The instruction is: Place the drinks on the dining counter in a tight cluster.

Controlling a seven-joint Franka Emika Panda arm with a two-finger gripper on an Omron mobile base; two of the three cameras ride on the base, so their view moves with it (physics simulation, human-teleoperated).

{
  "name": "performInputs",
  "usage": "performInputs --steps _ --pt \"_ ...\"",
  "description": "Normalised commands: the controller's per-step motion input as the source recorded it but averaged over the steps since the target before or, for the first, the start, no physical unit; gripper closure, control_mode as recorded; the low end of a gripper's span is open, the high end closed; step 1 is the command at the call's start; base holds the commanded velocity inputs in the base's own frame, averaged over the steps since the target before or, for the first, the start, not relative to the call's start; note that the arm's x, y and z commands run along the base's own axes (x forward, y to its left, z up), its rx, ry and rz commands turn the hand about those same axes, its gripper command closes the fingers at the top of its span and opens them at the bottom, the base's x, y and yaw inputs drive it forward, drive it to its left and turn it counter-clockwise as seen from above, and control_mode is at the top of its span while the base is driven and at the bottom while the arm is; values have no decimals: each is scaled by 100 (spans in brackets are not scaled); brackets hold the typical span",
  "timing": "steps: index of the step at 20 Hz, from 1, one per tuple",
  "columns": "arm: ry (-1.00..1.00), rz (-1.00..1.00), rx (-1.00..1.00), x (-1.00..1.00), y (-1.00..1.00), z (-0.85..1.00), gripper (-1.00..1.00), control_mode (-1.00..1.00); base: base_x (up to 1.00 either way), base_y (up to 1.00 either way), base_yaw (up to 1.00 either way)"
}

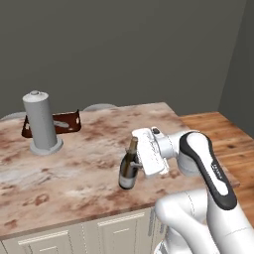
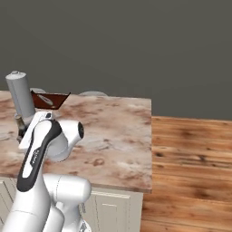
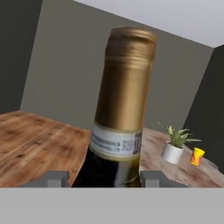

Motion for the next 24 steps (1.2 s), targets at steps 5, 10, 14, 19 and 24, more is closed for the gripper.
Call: performInputs --steps 5,10,14,19,24 --pt "0 0 0 0 0 0 100 100 12 0 1" --pt "3 0 0 38 -3 -14 100 -100 6 0 1" --pt "0 5 0 45 -10 -23 100 -100 0 0 0" --pt "0 9 -1 45 -6 -32 100 -100 0 0 0" --pt "3 14 -5 47 5 -40 100 -100 0 0 0"
